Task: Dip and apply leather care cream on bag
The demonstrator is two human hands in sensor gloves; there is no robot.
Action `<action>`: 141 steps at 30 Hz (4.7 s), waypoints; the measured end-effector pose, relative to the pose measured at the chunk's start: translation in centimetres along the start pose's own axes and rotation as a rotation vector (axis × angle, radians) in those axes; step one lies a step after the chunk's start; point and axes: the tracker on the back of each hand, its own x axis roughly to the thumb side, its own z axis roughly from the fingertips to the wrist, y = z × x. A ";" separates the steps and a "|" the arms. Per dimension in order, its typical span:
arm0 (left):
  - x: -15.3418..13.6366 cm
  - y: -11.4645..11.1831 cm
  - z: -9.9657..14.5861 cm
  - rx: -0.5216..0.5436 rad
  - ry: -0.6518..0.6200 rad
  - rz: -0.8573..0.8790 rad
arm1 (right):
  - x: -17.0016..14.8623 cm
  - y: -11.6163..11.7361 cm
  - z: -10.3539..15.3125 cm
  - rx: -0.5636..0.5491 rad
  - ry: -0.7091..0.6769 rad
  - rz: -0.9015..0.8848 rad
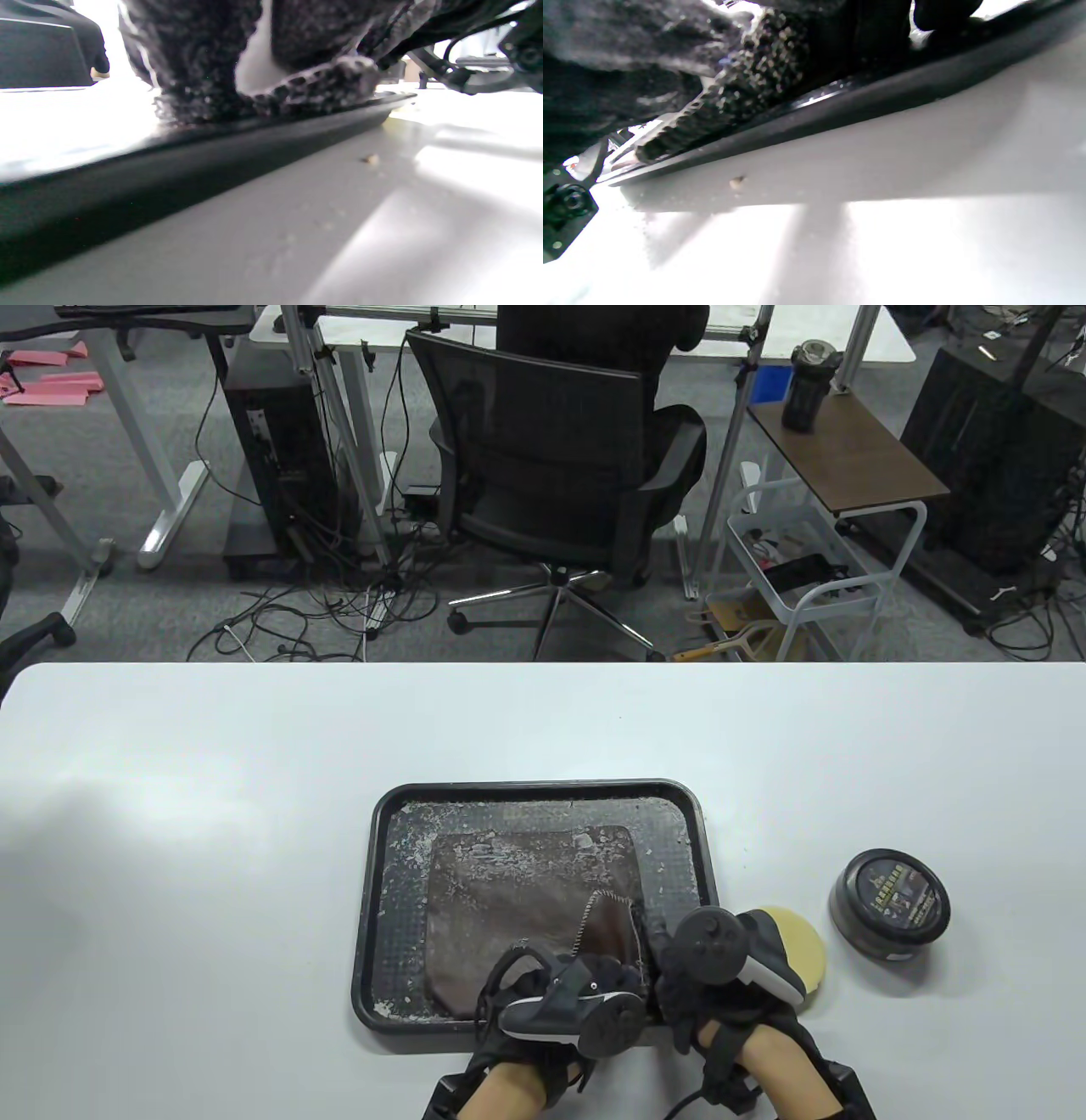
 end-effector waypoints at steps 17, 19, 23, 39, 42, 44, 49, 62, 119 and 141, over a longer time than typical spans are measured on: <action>-3.9 -0.7 4.8 -0.103 0.033 -0.001 | 0.1 0.0 0.0 0.012 0.007 0.023; -4.6 -0.8 5.7 -0.116 0.052 -0.004 | 0.1 0.0 0.1 0.014 0.007 0.024; -5.9 -0.8 7.4 -0.129 0.091 0.010 | 0.1 0.0 0.1 0.015 0.008 0.020; -10.3 -0.9 12.4 -0.175 0.268 0.097 | -0.1 -0.1 0.1 0.017 0.005 0.000; -10.7 -0.9 12.7 -0.177 0.291 0.133 | -0.1 -0.2 0.1 0.016 0.004 -0.004; -10.9 -0.8 12.8 -0.190 0.304 0.131 | -0.1 -0.2 0.0 0.013 -0.002 -0.007; -11.3 -0.9 13.4 -0.198 0.316 0.134 | -0.2 -0.2 0.0 0.005 -0.013 -0.012; -12.3 -0.7 14.4 -0.162 0.338 0.158 | 0.0 -0.1 0.2 -0.021 -0.049 0.044; -15.4 1.2 18.4 0.468 0.569 0.333 | 4.0 -2.7 0.9 -0.563 0.244 -0.004; -15.8 1.1 18.8 0.478 0.585 0.338 | 2.1 -8.6 8.0 -1.146 0.111 0.221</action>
